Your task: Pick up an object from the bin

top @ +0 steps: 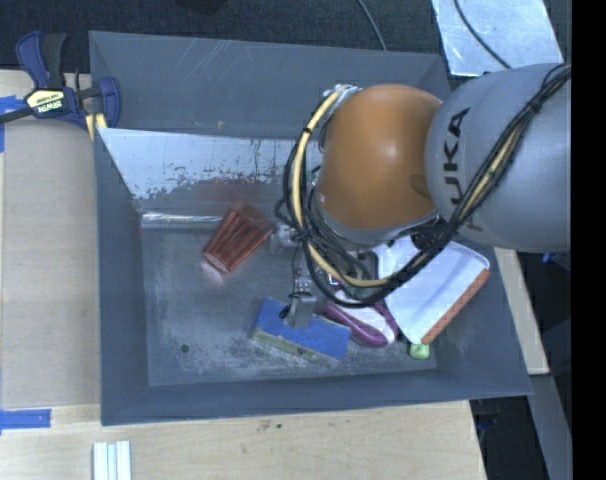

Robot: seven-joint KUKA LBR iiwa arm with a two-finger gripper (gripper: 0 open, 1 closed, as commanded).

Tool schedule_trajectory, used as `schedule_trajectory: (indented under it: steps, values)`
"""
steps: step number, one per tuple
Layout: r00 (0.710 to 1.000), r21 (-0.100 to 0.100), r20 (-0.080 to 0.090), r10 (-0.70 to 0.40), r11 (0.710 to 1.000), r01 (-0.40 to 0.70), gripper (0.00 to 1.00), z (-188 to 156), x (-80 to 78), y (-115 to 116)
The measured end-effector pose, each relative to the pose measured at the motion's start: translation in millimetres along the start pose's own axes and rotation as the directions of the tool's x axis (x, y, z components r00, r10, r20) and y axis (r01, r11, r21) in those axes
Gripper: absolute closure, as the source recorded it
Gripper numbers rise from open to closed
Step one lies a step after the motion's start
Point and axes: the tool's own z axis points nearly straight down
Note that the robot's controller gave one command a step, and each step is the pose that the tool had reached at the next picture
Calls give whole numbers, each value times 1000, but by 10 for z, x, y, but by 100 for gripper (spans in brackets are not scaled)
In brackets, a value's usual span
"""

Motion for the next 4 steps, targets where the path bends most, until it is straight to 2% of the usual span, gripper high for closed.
schedule_trajectory:
  steps: [1,2,3,4]
  values:
    - [1000,0,0,0,1000,0,0,0,0,0]
    - [999,-3,5,33,999,-33,0,147,37,-201]
    - [960,0,9,-279,960,279,0,765,116,-305]
    - [983,-2,8,182,983,-182,0,672,70,-342]
